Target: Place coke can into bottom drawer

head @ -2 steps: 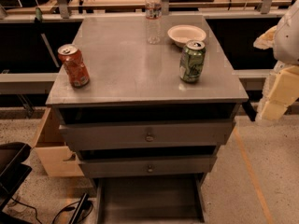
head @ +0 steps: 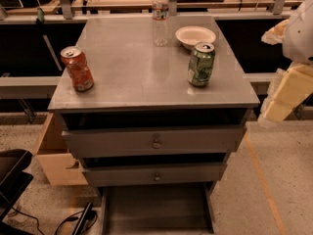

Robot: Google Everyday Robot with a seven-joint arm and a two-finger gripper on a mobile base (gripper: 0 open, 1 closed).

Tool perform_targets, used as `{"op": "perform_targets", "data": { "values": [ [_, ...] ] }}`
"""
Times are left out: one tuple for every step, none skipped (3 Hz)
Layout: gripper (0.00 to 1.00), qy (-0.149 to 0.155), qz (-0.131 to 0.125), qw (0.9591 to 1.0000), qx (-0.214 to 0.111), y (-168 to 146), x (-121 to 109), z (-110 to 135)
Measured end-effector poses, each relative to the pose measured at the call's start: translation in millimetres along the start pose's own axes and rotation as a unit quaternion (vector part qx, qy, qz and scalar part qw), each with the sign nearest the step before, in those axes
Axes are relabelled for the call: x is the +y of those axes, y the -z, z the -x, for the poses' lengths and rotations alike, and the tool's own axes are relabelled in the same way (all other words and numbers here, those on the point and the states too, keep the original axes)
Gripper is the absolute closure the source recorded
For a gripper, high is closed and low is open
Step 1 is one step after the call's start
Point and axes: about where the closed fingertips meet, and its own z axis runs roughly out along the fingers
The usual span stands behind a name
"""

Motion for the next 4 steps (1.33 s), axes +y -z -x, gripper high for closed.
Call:
{"op": "perform_targets", "data": {
  "values": [
    [0.0, -0.028, -0.024, 0.9956, -0.086, 0.6, 5.1, 36.6],
    [0.0, -0.05, -0.039, 0.9823, -0.177, -5.5, 12.9, 71.1],
    [0.0, -0.047, -0.064, 0.9543, -0.288, -27.6, 12.7, 112.6],
    [0.0, -0.044, -0.092, 0.9228, -0.372, -43.3, 3.0, 151.6]
  ]
}}
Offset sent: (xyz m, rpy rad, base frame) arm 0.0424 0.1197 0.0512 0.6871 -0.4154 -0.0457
